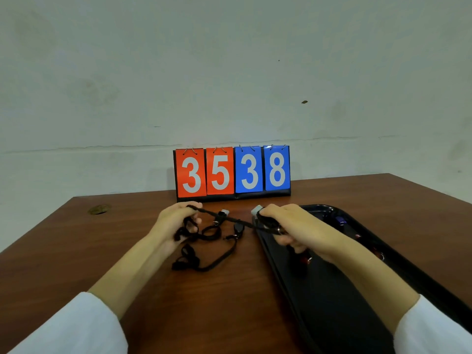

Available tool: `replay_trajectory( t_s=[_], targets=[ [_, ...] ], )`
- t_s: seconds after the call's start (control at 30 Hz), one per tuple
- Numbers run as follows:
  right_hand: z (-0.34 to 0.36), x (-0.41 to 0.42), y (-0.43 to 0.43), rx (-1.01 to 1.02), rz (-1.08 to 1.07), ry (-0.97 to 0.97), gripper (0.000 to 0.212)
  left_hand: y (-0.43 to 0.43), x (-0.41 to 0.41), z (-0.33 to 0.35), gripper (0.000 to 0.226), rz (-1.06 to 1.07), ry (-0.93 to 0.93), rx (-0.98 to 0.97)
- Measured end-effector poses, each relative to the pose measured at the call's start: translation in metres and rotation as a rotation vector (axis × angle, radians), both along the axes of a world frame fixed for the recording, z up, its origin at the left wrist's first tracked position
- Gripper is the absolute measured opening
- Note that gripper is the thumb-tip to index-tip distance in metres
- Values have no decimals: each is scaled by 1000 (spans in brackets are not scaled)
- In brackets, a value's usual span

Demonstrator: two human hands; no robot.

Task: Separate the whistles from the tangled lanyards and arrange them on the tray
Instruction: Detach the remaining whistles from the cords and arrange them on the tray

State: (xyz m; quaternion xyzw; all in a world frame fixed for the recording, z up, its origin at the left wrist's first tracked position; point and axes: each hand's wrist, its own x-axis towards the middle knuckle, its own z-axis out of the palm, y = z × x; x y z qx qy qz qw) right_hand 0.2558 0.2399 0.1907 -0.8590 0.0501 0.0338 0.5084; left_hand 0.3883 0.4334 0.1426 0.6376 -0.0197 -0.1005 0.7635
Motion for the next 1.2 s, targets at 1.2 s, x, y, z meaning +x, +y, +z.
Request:
replay_trajectory(
  t_s=[1.2],
  targets=[
    [-14, 20, -14, 447, -259, -408, 26, -74, -88, 27, 15, -263, -316, 115]
  ],
)
